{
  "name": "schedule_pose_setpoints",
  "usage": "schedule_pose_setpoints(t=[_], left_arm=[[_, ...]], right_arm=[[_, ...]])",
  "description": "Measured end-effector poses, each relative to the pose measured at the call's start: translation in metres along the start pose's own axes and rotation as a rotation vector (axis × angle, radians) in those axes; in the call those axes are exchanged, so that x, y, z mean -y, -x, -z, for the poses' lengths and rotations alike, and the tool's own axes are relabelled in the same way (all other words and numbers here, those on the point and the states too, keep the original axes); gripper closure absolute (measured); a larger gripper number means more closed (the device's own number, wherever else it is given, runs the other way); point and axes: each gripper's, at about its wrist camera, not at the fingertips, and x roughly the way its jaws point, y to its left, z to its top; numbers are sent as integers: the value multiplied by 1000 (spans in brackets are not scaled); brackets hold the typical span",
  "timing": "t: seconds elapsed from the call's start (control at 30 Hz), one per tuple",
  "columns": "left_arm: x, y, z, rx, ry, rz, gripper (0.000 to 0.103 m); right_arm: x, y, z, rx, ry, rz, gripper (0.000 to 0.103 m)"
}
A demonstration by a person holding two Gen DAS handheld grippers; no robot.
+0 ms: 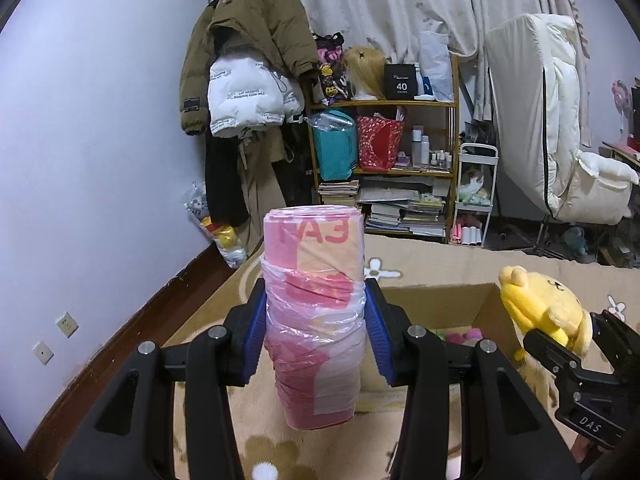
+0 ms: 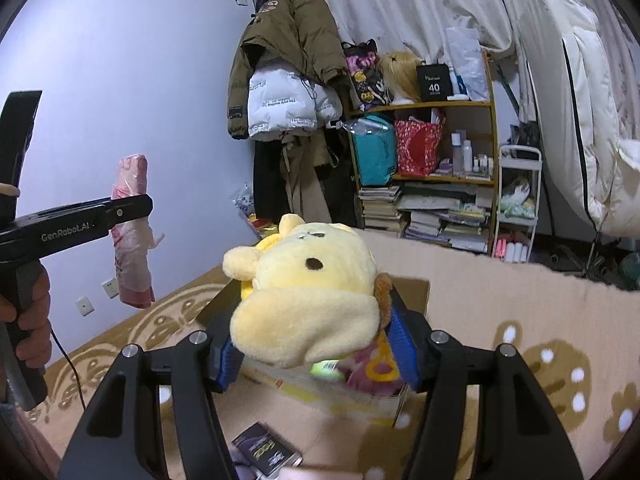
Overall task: Organize soft objects
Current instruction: 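Lift the pink roll with the left tool while the right tool lifts the yellow bear over the box, then open both tools to drop the pink roll and yellow bear into the box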
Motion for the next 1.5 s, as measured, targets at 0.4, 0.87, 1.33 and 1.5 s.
schedule_pose_setpoints(t=[0.4,0.87,1.33,1.5], left_arm=[[32,-51,8,-14,-73,63,59],[40,-104,37,-115,-18,145,56],[34,-100,42,-167,-15,62,22],[20,-90,44,-197,33,59,10]], right_arm=[[17,-38,6,-56,32,55,37],[25,-77,34,-159,39,44,34],[33,-71,35,-143,1,57,5],[34,-60,28,-131,-33,65,0]])
